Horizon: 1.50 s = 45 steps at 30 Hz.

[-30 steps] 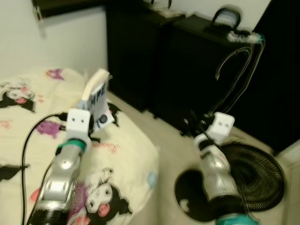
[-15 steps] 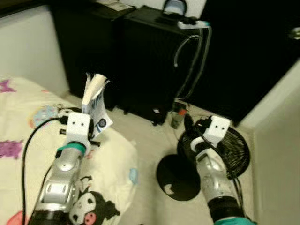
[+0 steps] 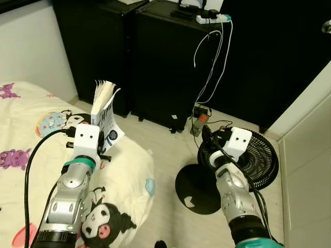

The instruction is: Clean up the room

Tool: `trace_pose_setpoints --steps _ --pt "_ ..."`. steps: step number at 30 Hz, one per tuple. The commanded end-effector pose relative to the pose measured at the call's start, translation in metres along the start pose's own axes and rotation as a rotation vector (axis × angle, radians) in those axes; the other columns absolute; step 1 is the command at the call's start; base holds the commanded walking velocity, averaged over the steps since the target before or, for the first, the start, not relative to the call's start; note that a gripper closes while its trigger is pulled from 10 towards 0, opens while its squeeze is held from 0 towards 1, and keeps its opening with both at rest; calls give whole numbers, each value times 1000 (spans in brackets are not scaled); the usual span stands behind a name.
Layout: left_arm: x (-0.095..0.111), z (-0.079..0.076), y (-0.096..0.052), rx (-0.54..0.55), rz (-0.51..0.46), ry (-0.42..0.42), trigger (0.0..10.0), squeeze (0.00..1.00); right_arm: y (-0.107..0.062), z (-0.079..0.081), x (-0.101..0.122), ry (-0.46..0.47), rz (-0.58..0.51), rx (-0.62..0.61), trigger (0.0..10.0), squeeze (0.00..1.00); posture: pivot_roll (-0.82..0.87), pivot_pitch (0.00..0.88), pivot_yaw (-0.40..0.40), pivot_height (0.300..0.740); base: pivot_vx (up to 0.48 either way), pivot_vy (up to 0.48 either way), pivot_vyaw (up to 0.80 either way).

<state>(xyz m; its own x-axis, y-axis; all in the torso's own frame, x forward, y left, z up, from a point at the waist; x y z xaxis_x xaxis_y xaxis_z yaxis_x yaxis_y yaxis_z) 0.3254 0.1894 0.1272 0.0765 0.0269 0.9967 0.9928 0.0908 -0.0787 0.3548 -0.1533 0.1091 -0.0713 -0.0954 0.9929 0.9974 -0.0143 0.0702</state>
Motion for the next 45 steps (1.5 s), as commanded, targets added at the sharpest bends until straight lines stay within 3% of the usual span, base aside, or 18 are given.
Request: trace_pose_setpoints --steps 1,30,39,45 --pt "3 -3 -2 -12 -26 -14 10000 0 -1 -5 -5 -11 22 -9 10000 0 121 0 -26 740 -439 0 0" --pt "2 -2 -2 -8 -26 -12 10000 0 -3 -5 -8 -10 32 -14 10000 0 119 3 -23 740 -456 0 0" --pt "1 -1 -3 -5 -23 -12 10000 0 -3 -6 -9 -4 38 -18 10000 0 119 8 -21 740 -472 0 -733" --pt "1 -1 -3 -5 -21 -11 10000 0 -4 -6 -10 -10 39 -19 10000 0 118 11 -20 740 -474 0 -75"
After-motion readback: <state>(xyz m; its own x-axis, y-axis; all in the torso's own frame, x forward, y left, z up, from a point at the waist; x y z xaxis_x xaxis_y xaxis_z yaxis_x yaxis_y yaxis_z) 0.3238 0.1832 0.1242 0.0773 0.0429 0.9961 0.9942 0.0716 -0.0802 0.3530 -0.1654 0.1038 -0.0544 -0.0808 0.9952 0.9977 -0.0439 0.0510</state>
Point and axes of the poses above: a point about 5 cm out from each wrist's last joint towards the gripper, its own y axis pointing out of the wrist towards the gripper, its own x axis along the axis of the wrist's last joint, z = x × y, the point moved 2 cm from there along y, pointing out of the wrist towards the gripper, and after that the axes turned 11 degrees about -y, right-handed, at the moved point
